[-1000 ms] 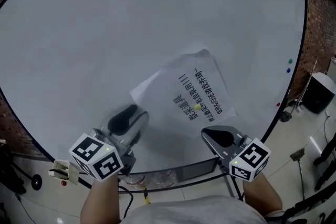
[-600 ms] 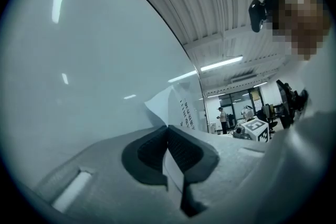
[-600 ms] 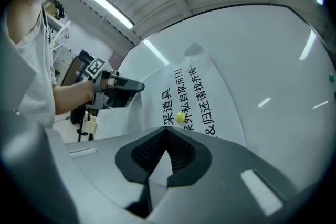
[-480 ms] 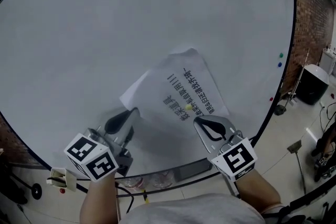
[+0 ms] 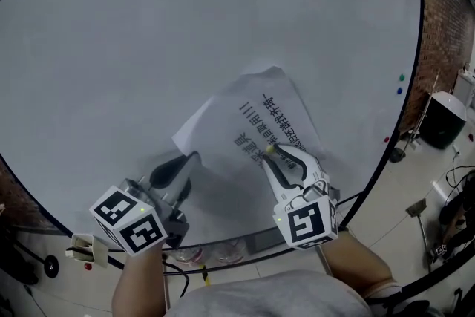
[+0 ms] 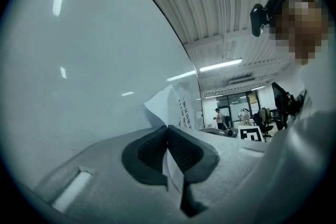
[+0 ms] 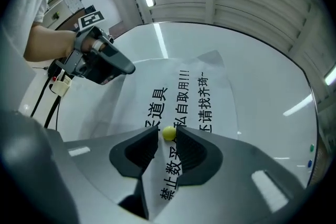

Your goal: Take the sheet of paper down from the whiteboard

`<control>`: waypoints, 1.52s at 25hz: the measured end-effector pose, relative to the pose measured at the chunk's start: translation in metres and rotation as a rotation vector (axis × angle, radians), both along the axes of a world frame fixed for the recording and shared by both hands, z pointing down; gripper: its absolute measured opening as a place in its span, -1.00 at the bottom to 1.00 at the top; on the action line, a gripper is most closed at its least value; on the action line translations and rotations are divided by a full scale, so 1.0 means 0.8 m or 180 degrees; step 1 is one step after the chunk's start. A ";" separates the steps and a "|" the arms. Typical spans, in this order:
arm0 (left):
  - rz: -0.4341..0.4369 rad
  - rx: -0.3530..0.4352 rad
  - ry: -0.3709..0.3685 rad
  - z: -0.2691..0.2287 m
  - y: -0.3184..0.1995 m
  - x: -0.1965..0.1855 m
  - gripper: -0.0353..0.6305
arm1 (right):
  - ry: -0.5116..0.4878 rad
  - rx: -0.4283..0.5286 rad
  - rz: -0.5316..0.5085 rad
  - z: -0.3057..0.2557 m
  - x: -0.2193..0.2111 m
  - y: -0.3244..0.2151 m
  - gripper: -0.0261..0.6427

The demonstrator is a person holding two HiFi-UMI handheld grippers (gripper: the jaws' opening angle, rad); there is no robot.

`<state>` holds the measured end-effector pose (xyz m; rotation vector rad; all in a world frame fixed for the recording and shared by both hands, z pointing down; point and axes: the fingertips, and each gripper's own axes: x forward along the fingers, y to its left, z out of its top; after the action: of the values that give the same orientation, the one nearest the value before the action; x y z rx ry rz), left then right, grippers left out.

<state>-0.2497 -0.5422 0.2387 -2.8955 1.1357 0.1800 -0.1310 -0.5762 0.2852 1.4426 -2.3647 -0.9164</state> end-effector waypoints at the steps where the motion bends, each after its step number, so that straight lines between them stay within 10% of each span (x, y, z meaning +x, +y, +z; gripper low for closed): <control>1: 0.0003 -0.0003 0.0002 0.000 0.001 0.000 -0.89 | 0.0008 0.0029 0.0034 -0.001 0.000 0.000 -0.63; 38: -0.0478 -0.0120 0.0226 -0.007 0.015 -0.003 -0.89 | -0.0375 -0.0046 0.0232 -0.042 0.152 -0.040 -0.67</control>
<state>-0.2519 -0.5305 0.2332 -2.8411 1.3765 0.2619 -0.0092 -0.6082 0.2516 1.6073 -2.3775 -0.8159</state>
